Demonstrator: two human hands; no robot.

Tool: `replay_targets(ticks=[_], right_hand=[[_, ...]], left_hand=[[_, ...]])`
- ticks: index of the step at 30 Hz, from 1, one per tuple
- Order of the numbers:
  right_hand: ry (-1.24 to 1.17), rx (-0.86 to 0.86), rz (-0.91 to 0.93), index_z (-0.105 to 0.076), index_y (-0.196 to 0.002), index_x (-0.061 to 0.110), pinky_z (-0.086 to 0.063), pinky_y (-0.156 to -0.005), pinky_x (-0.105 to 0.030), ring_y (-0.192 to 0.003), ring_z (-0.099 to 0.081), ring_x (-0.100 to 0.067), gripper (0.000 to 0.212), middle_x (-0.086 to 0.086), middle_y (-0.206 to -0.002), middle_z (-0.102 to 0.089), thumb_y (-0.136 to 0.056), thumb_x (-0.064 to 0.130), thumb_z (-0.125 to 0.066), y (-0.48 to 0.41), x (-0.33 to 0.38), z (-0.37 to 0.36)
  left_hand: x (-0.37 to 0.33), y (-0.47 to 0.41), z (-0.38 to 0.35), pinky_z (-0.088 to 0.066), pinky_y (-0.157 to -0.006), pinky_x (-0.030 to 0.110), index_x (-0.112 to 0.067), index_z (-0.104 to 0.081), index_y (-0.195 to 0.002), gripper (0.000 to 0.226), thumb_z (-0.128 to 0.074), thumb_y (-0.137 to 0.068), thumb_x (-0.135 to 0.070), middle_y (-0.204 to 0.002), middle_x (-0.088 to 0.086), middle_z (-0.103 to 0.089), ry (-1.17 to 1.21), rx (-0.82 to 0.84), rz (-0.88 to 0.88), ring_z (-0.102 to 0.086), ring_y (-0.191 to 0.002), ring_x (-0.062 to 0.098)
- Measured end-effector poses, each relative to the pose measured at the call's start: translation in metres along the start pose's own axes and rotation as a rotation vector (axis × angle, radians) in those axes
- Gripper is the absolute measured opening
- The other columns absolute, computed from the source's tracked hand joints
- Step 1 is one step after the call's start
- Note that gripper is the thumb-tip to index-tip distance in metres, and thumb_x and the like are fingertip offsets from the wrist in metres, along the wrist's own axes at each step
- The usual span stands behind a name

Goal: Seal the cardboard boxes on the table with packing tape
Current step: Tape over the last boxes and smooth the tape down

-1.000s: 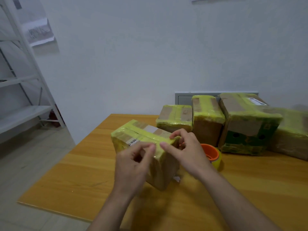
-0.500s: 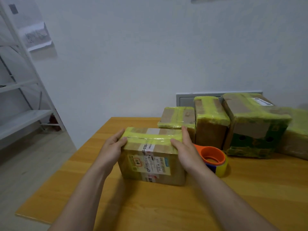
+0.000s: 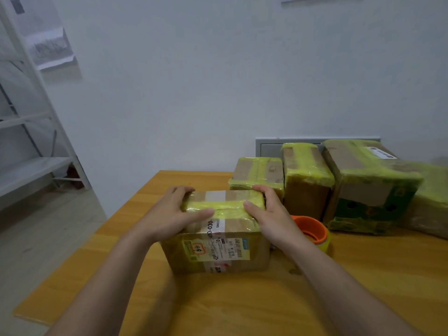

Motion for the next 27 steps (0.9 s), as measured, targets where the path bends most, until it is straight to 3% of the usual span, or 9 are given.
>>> replay_targets(ticks=[4, 7, 9, 13, 17, 19, 22, 24, 27], right_hand=[[0.128, -0.126, 0.121, -0.043, -0.142, 0.041, -0.05, -0.105, -0.042, -0.129, -0.047, -0.011, 0.054, 0.013, -0.145, -0.044, -0.093, 0.046, -0.065, -0.001, 0.007, -0.002], [0.23, -0.363, 0.213, -0.054, -0.116, 0.034, -0.057, -0.088, -0.037, -0.1, -0.058, -0.009, 0.032, 0.011, -0.117, -0.051, -0.09, 0.048, -0.066, -0.002, 0.021, -0.013], [0.209, -0.377, 0.263, -0.054, -0.101, 0.031, -0.056, -0.082, -0.038, -0.09, -0.057, -0.008, 0.023, 0.012, -0.102, -0.052, -0.091, 0.049, -0.063, -0.002, 0.03, -0.028], [0.145, -0.202, 0.264, -0.057, -0.105, 0.028, -0.054, -0.081, -0.03, -0.094, -0.057, -0.006, 0.018, 0.011, -0.107, -0.053, -0.094, 0.041, -0.062, -0.001, 0.03, -0.056], [0.165, -0.021, 0.108, -0.064, -0.108, 0.027, -0.048, -0.068, -0.023, -0.091, -0.061, -0.009, 0.016, 0.011, -0.107, -0.062, -0.093, 0.033, -0.066, 0.002, 0.009, -0.064], [0.143, 0.126, 0.02, -0.062, -0.12, 0.029, -0.053, -0.074, -0.029, -0.095, -0.064, -0.011, 0.028, 0.012, -0.117, -0.062, -0.092, 0.036, -0.067, 0.003, -0.005, -0.07], [0.058, 0.267, -0.061, -0.052, -0.14, 0.03, -0.054, -0.096, -0.039, -0.11, -0.062, -0.012, 0.053, 0.008, -0.138, -0.056, -0.091, 0.036, -0.07, 0.003, -0.015, -0.079], [-0.031, 0.322, -0.088, -0.043, -0.149, 0.03, -0.049, -0.107, -0.042, -0.123, -0.058, -0.012, 0.065, 0.008, -0.15, -0.047, -0.091, 0.033, -0.071, 0.0, -0.016, -0.084], [-0.122, 0.368, -0.114, -0.031, -0.156, 0.031, -0.046, -0.11, -0.041, -0.135, -0.049, -0.012, 0.073, 0.01, -0.151, -0.044, -0.094, 0.028, -0.068, -0.01, -0.016, -0.084]], left_hand=[[0.02, 0.048, 0.019, -0.047, -0.092, 0.014, -0.065, -0.033, -0.147, 0.115, -0.09, -0.047, -0.067, -0.151, -0.028, -0.034, 0.094, 0.12, -0.172, -0.045, -0.13, -0.005], [0.039, 0.075, 0.02, -0.051, -0.092, 0.018, -0.054, -0.052, -0.136, 0.098, -0.09, -0.046, -0.056, -0.136, -0.024, -0.048, 0.115, -0.094, -0.213, -0.053, -0.12, -0.006], [0.055, 0.083, 0.019, -0.055, -0.087, 0.03, -0.048, -0.058, -0.128, 0.09, -0.088, -0.044, -0.058, -0.13, -0.017, -0.054, 0.153, -0.236, -0.127, -0.057, -0.116, 0.003], [0.07, 0.074, 0.021, -0.052, -0.075, 0.043, -0.035, -0.059, -0.119, 0.073, -0.094, -0.059, -0.057, -0.126, 0.004, -0.059, 0.321, -0.446, 0.186, -0.061, -0.103, 0.021], [0.078, 0.041, 0.031, -0.052, -0.09, 0.05, -0.03, -0.056, -0.114, 0.081, -0.064, -0.059, -0.089, -0.118, 0.005, -0.064, 0.221, -0.563, 0.437, -0.061, -0.106, 0.032], [0.085, 0.017, 0.031, -0.055, -0.093, 0.052, -0.025, -0.058, -0.114, 0.088, -0.054, -0.061, -0.096, -0.117, 0.006, -0.065, 0.408, -0.521, 0.554, -0.063, -0.105, 0.032], [0.085, -0.01, 0.011, -0.056, -0.092, 0.05, -0.027, -0.059, -0.12, 0.068, -0.052, -0.083, -0.083, -0.116, 0.004, -0.062, 0.742, -0.395, 0.646, -0.061, -0.1, 0.026], [0.089, -0.027, -0.007, -0.057, -0.094, 0.054, -0.028, -0.058, -0.123, 0.062, -0.054, -0.085, -0.077, -0.123, 0.005, -0.056, 0.757, -0.35, 0.665, -0.057, -0.108, 0.029], [0.102, -0.052, -0.024, -0.054, -0.099, 0.056, -0.025, -0.063, -0.126, 0.091, -0.046, -0.069, -0.094, -0.134, 0.011, -0.061, 0.62, -0.366, 0.688, -0.059, -0.115, 0.036]])
Point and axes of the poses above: each hand's wrist, its own y-axis away from the middle knuckle, its own z-axis out of the back of the hand, x = y × z, the point moved 3 cm from there along -y, towards the middle knuckle
